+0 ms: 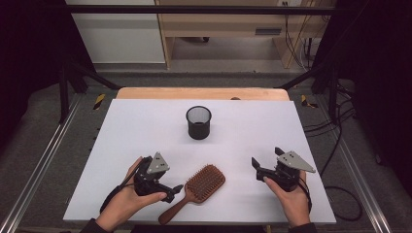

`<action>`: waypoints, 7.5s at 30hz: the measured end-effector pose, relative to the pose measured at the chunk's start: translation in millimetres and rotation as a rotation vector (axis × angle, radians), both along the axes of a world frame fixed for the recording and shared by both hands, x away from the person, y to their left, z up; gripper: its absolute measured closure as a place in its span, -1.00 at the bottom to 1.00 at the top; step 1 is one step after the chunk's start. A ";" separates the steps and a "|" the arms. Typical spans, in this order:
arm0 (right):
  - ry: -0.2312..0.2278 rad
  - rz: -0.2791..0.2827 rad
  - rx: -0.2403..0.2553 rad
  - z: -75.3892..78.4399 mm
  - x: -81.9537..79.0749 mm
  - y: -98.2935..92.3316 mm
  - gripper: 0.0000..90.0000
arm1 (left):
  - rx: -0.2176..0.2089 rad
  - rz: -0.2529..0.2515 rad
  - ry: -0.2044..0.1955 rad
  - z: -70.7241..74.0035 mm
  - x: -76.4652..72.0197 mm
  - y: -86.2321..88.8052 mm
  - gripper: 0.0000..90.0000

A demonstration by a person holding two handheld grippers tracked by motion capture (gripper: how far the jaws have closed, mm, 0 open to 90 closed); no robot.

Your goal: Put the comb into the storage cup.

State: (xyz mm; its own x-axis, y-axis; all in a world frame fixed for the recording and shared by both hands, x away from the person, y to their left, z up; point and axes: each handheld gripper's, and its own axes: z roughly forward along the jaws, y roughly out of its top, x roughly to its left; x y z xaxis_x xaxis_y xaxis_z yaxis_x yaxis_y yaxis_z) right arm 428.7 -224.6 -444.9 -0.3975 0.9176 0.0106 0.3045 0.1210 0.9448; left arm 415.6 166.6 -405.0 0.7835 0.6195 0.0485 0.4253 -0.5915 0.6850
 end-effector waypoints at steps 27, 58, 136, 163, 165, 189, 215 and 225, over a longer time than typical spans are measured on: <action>0.018 0.005 -0.010 -3.0 1.0 2.0 -0.82 | 0.149 -0.052 0.173 -25.2 -5.6 -37.2 -0.85; 0.026 0.008 -0.012 -3.5 0.4 1.2 -0.82 | 0.217 -0.066 0.257 -42.0 -8.5 -51.2 -0.39; 0.042 0.018 -0.023 -4.9 0.8 3.0 -0.81 | 0.358 -0.172 0.290 -41.1 -0.6 -59.4 0.62; 0.041 0.022 -0.014 -3.7 -0.2 3.5 -0.81 | 0.246 -0.147 0.137 -29.6 15.0 -45.7 0.62; 0.042 0.023 -0.003 -3.3 -0.3 3.6 -0.81 | 0.215 -0.129 0.117 -27.1 18.2 -43.0 0.62; 0.173 0.250 0.173 -6.6 8.8 70.0 -0.86 | 0.047 -0.065 -0.064 -32.5 36.5 -40.5 0.62; 0.230 0.373 0.320 -4.4 28.0 108.7 -0.84 | -0.001 -0.092 -0.078 -26.2 26.8 -50.6 0.62; 0.233 0.404 0.333 -0.7 31.2 119.4 -0.81 | -0.015 -0.084 -0.106 -23.5 24.5 -50.3 0.62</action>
State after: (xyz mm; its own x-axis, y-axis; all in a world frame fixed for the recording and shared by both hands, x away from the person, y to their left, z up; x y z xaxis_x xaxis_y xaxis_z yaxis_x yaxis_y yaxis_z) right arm 459.9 -105.2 -445.6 -0.6683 0.6254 0.4027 0.5010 -0.0218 0.8652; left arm 440.2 116.3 -428.5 0.8235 0.5533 0.1251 0.2995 -0.6114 0.7325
